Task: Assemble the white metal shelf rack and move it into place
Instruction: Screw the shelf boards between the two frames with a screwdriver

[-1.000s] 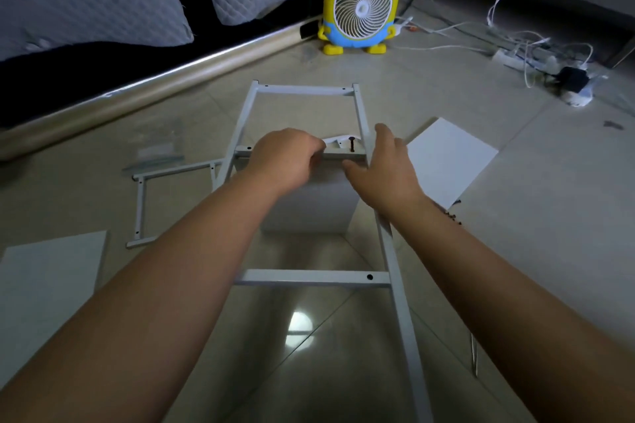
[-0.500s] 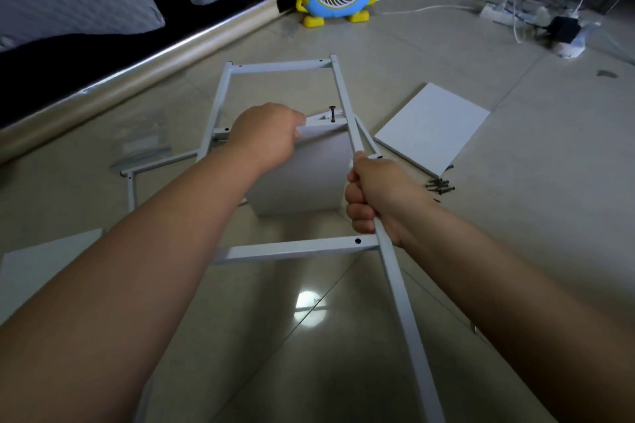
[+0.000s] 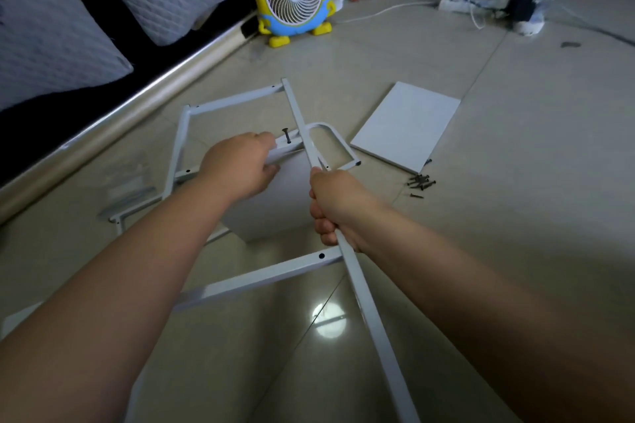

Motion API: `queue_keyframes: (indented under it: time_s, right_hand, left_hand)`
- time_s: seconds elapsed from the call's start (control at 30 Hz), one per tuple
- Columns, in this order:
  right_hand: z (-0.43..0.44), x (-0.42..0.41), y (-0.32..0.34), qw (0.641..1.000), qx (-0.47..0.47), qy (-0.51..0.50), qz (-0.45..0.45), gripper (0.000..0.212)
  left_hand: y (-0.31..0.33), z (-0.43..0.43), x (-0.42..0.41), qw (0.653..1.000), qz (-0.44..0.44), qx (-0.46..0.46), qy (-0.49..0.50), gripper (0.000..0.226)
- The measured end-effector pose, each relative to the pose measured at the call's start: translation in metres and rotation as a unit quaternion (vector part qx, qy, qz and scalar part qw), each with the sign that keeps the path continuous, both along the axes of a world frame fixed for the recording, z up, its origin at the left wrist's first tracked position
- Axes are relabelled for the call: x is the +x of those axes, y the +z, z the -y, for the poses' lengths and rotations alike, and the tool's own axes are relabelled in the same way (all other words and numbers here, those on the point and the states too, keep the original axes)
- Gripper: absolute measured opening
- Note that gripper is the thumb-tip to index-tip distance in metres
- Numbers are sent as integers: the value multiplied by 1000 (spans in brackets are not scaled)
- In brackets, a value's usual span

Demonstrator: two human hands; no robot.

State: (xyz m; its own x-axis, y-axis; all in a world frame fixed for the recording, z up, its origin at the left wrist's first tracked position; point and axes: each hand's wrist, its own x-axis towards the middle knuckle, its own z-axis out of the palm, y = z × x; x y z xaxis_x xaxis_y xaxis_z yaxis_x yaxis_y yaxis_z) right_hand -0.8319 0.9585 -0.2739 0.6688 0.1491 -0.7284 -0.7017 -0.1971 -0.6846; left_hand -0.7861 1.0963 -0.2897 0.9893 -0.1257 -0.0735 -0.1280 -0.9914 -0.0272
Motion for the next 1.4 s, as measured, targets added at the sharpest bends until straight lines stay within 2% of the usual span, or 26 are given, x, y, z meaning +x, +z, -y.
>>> queue_keyframes:
  time_s: [0.1, 0.23, 0.37, 0.5, 0.57, 0.6, 0.7, 0.87, 1.0, 1.13, 1.17, 1.23, 1.4]
  right_hand:
    - [2, 2, 4, 1000, -6, 20, 5, 31]
    - [5, 5, 10, 999, -26, 32, -1, 25]
    - [5, 7, 11, 999, -32, 32, -2, 37]
    - [7, 8, 10, 998, -36, 54, 7, 36]
    - [8, 6, 10, 999, -25, 34, -7, 33]
    - [8, 5, 11, 999, -22, 29, -8, 34]
    - [8, 4, 9, 999, -21, 41, 10, 36]
    - [7, 8, 5, 993, -53, 86, 61, 38]
    - [15, 0, 2, 989, -35, 84, 114, 15]
    - [11, 2, 3, 990, -42, 90, 101, 22]
    - [9, 4, 5, 991, -49, 92, 81, 31]
    - [6, 6, 7, 993, -54, 89, 50, 40]
    - [5, 9, 6, 994, -51, 91, 42, 44]
  left_hand:
    - [-3, 12, 6, 1000, 2, -26, 4, 28]
    - [-14, 18, 2, 998, 38, 44, -20, 22]
    - [-19, 17, 2, 995, 69, 51, -46, 24]
    - [-19, 19, 3, 997, 53, 46, -34, 24]
    - [-17, 20, 4, 998, 53, -20, -4, 26]
    - [-15, 20, 4, 994, 56, -86, 22, 29]
    - [-7, 21, 4, 949, 62, -299, 76, 37]
    - [-6, 18, 4, 925, 89, -366, 45, 22]
    - [-7, 14, 4, 926, 124, -357, 27, 20]
    - [-9, 14, 2, 930, 156, -333, 3, 21]
    - [-8, 15, 2, 930, 155, -333, 2, 21]
    - [-5, 16, 3, 934, 143, -327, -12, 23]
    - [-2, 12, 11, 944, 109, -310, -8, 23]
